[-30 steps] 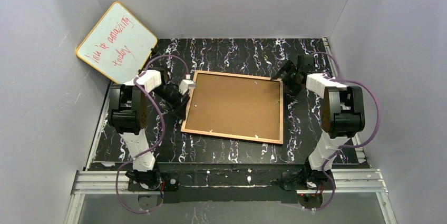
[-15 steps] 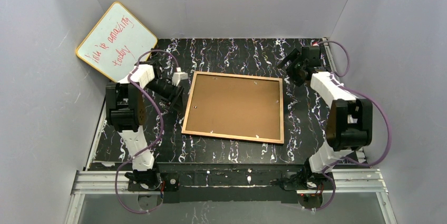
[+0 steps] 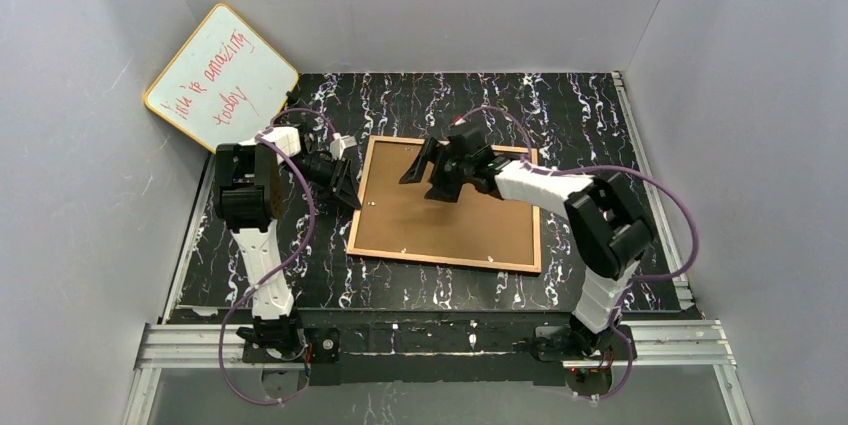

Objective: Put the photo into the frame
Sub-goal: Adjust the photo frame at the center of the board, then install the photo frame at the center of the board.

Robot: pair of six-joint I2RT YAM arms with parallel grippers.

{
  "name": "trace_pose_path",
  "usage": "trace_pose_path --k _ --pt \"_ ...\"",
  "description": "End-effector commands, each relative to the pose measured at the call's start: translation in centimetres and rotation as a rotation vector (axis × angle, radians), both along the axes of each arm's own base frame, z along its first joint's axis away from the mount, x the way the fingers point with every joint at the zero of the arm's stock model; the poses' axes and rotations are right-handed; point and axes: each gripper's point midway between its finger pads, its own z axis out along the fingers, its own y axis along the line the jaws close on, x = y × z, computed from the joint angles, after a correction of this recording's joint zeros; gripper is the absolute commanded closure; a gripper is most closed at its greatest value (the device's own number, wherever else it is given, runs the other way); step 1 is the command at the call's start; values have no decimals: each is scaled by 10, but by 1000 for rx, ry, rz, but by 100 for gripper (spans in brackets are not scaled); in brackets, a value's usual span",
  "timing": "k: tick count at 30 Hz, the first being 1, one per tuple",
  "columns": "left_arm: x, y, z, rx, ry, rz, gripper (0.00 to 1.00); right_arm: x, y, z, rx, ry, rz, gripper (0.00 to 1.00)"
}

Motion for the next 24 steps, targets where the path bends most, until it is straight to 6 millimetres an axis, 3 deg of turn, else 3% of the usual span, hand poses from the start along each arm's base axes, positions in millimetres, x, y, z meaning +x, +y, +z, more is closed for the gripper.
trace_pose_path --k 1,7,15,24 --pt "-2 4 -11 66 -36 -19 77 -7 46 14 111 11 58 11" --pt "-3 7 -15 90 -43 -26 80 -26 84 2 153 67 144 13" --pt "-6 8 -20 96 -40 -26 82 -39 106 -12 183 127 184 14" --pt "-4 7 -17 89 -46 -20 83 -28 124 -21 177 115 189 15"
